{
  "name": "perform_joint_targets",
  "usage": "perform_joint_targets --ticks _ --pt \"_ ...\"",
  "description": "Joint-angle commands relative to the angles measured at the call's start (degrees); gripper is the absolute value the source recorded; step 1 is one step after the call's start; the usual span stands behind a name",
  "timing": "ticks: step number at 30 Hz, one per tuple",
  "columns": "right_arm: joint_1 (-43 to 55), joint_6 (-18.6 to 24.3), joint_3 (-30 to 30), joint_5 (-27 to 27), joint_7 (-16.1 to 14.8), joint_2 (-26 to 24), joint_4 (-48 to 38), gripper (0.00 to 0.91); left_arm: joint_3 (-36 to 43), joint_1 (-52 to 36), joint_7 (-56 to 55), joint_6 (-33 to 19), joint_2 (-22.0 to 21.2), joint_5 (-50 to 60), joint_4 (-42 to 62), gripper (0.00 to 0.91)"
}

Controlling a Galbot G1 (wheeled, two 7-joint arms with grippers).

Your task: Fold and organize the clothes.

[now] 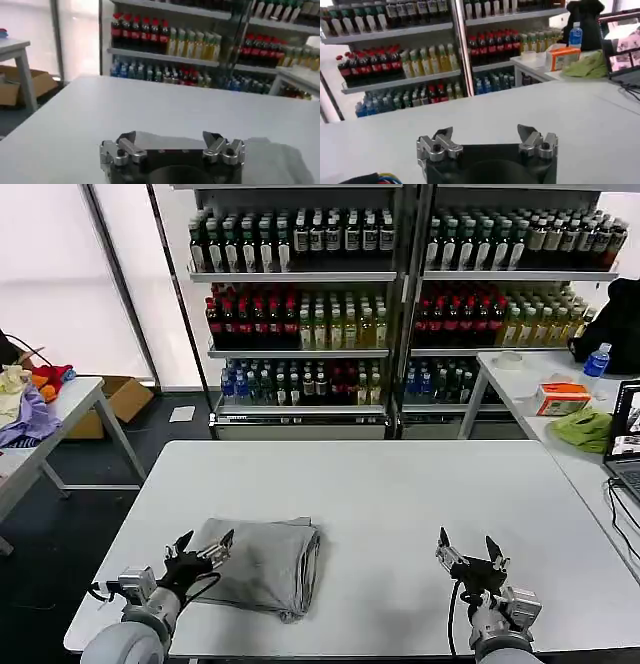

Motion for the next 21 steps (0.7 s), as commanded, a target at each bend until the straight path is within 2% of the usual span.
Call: perform_joint_targets --ticks 1,18,19,20,21 --pt "-0.1 0.1 -0.3 0.0 0.0 0.1 0.1 0.907 -1.1 -0.8 2.0 -0.4 0.3 1.5 6.5 0.907" --pt "-0.9 0.5 -0.3 0.0 -0.3 0.4 0.3 0.907 -1.4 -0.8 4.2 0.2 1.2 1.0 9.2 0.897" --pt "-0.9 0.5 -0.2 0.0 -0.3 0.4 0.3 0.907 -1.4 -0.6 4.5 0.3 1.2 1.0 9.2 0.856" --pt "-0.8 0.4 -0.2 0.0 -0.3 0.4 0.4 0.907 -1.4 -0.4 4.7 0.3 1.2 1.0 9.1 0.776" --pt "-0.7 0.4 -0.2 0.0 -0.2 0.3 0.5 0.907 -1.3 -0.2 4.9 0.4 1.2 1.0 9.1 0.584"
